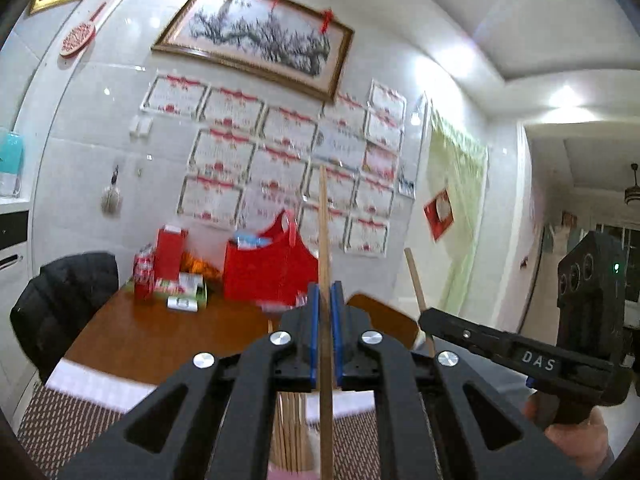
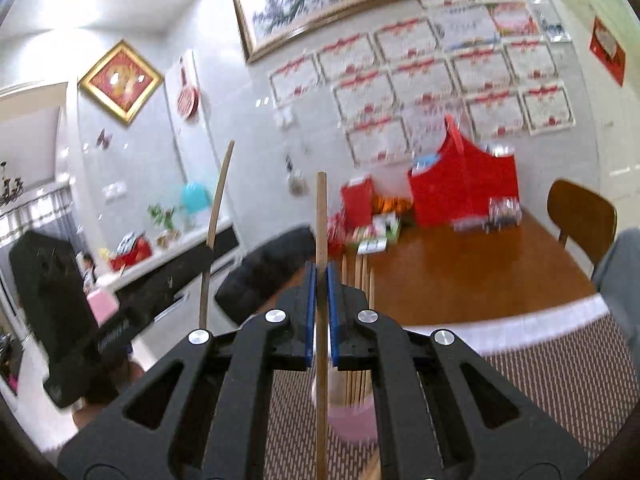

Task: Organize utensils
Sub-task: 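Lift both chopsticks and drop them into the pink cup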

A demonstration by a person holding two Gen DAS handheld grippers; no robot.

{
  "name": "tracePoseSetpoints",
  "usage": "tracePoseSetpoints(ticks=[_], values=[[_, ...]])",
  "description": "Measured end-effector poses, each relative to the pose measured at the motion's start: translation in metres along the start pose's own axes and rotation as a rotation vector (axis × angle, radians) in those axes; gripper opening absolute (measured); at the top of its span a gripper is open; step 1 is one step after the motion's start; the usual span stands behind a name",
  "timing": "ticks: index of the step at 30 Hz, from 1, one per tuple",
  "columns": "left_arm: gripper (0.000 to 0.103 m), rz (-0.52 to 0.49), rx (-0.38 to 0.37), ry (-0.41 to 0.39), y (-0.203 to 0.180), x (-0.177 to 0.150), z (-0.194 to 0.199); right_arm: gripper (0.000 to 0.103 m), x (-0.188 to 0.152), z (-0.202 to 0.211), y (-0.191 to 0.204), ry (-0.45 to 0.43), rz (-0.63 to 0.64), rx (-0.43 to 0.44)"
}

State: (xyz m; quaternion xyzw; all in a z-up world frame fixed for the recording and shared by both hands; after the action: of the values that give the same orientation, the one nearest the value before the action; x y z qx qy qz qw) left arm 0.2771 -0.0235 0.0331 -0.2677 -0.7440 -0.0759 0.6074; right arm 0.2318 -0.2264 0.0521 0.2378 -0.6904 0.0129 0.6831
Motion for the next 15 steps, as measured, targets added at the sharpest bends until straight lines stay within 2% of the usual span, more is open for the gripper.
tracePoseSetpoints(ticks=[4,8,15], values=[[0.006,-0.020,0.006,-0.038,0.008,-0.013,-0.033,0.006,0.003,-0.039,-0.002,-0.048,-0.011,-0.021],[0.006,-0.028,0.015,-0.019,0.020,-0.036,-0.063,0.006,-0.010,-0.073,-0.007,-0.056,-0.020,-0.047],[0.006,-0.014,0.017,0.003,0.035,-0.069,-0.078,0.006,-0.037,-0.098,-0.025,-0.040,-0.021,-0.079]])
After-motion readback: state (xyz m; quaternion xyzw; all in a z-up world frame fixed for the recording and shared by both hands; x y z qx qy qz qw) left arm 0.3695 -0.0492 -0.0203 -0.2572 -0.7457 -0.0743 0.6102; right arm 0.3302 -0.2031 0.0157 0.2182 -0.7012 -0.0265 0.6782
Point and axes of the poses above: each gripper's, at about its wrist camera, not at the fingertips, and z roughly against the way its jaws point, y to its left, x to its top, the point moved 1 cm from there along -z, roughly the way its jaws point, and after that the axes turned 14 degrees about -y, right-handed, at the moved point
